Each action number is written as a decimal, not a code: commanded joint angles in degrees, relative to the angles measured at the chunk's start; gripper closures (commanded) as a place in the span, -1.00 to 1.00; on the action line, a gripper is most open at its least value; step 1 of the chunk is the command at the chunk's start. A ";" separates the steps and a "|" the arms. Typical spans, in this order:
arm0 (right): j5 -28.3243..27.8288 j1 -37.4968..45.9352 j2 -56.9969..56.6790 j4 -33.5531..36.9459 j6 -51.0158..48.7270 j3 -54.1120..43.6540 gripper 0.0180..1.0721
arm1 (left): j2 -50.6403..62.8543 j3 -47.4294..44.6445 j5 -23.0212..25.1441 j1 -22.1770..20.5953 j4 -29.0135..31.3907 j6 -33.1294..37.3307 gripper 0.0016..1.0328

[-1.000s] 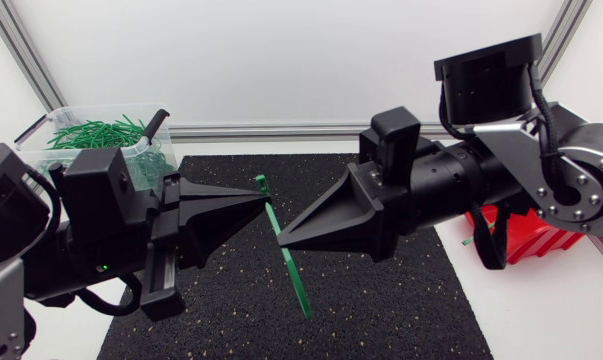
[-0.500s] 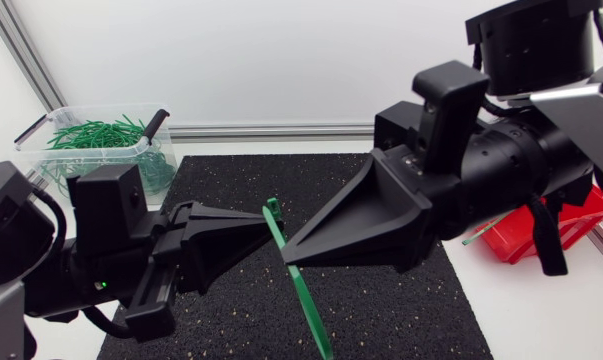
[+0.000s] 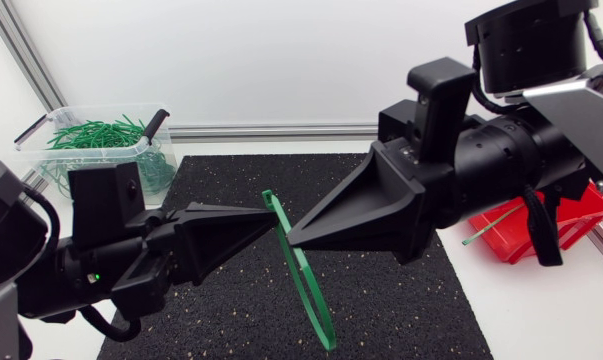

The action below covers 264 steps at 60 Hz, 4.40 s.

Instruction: Take a green cable tie from the red box, thread the tail through the head to close it, then place it in the transparent bin on the left.

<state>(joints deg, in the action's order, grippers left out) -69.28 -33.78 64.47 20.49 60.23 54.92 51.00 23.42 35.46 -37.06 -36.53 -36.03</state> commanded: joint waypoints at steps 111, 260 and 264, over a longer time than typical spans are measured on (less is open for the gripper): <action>0.63 0.82 2.51 -4.23 1.12 -1.83 0.89 | -3.54 -0.57 -0.48 -2.76 -1.00 -0.97 0.91; -2.00 3.98 13.67 -6.34 -35.44 0.10 0.16 | -2.75 4.97 -16.92 -8.91 24.05 58.62 0.91; -1.65 4.07 14.28 -6.34 -35.71 0.28 0.16 | -2.75 5.32 -17.62 -9.79 24.84 58.88 0.90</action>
<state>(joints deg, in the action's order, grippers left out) -70.72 -29.36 77.32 14.55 26.26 53.91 47.68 26.59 18.61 -45.84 -12.19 20.93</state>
